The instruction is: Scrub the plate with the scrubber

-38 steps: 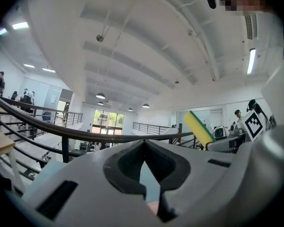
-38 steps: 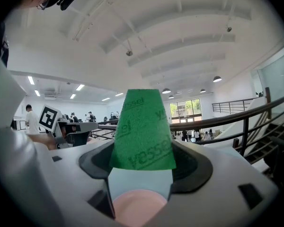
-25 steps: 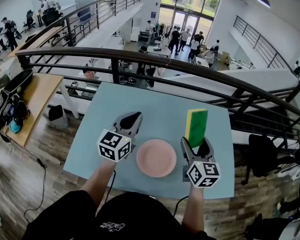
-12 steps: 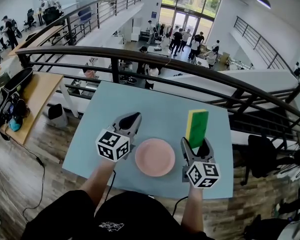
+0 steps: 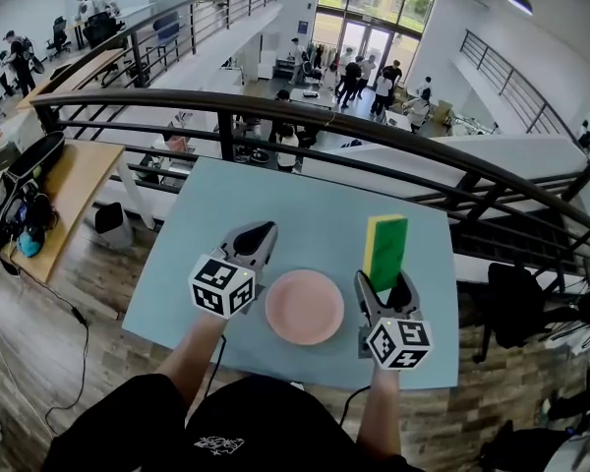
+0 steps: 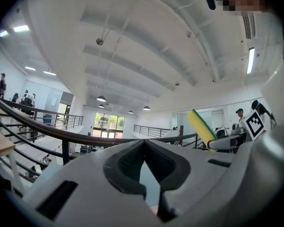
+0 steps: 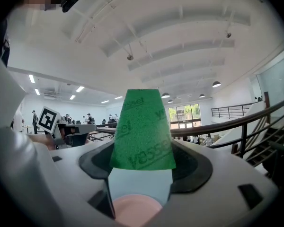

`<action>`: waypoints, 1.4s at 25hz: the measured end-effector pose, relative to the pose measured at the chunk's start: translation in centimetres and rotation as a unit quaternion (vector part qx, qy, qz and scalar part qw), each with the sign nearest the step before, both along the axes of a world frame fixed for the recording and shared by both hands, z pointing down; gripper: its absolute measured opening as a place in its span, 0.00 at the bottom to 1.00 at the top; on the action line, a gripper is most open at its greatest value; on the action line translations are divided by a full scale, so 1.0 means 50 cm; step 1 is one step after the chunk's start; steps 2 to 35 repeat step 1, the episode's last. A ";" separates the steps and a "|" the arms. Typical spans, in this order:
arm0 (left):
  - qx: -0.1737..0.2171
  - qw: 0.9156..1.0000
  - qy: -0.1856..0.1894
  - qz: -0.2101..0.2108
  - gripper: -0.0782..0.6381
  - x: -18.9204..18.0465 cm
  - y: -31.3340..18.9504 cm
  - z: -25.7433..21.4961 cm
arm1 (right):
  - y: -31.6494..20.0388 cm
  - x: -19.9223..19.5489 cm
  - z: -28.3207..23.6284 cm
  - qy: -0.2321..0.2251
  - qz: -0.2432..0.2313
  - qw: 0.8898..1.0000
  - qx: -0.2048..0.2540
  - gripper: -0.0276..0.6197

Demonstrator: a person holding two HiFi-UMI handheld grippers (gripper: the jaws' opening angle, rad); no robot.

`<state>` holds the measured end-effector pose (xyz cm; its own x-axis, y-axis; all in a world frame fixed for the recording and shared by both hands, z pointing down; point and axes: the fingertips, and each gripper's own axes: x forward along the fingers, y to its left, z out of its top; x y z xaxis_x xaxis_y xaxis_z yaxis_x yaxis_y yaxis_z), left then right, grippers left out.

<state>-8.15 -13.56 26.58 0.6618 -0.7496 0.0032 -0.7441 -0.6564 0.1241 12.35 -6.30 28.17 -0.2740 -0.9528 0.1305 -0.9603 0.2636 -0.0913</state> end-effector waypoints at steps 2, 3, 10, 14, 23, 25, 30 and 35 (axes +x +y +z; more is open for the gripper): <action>0.000 1.000 0.000 -0.001 0.12 -0.001 -0.001 0.002 | 0.000 -0.001 0.003 0.001 0.000 1.000 0.000 0.56; 0.000 1.000 0.000 -0.001 0.12 -0.001 -0.001 0.002 | 0.000 -0.001 0.003 0.001 0.000 1.000 0.000 0.56; 0.000 1.000 0.000 -0.001 0.12 -0.001 -0.001 0.002 | 0.000 -0.001 0.003 0.001 0.000 1.000 0.000 0.56; 0.000 1.000 0.000 -0.001 0.12 -0.001 -0.001 0.002 | 0.000 -0.001 0.003 0.001 0.000 1.000 0.000 0.56; 0.000 1.000 0.000 -0.001 0.12 -0.001 -0.001 0.002 | 0.000 -0.001 0.003 0.001 0.000 1.000 0.000 0.56; 0.000 1.000 0.000 -0.001 0.12 -0.001 -0.001 0.002 | 0.000 -0.001 0.003 0.001 0.000 1.000 0.000 0.56; 0.000 1.000 0.000 -0.001 0.12 -0.001 -0.001 0.002 | 0.000 -0.001 0.003 0.001 0.000 1.000 0.000 0.56; 0.000 1.000 0.000 -0.001 0.12 -0.001 -0.001 0.002 | 0.000 -0.001 0.003 0.001 0.000 1.000 0.000 0.56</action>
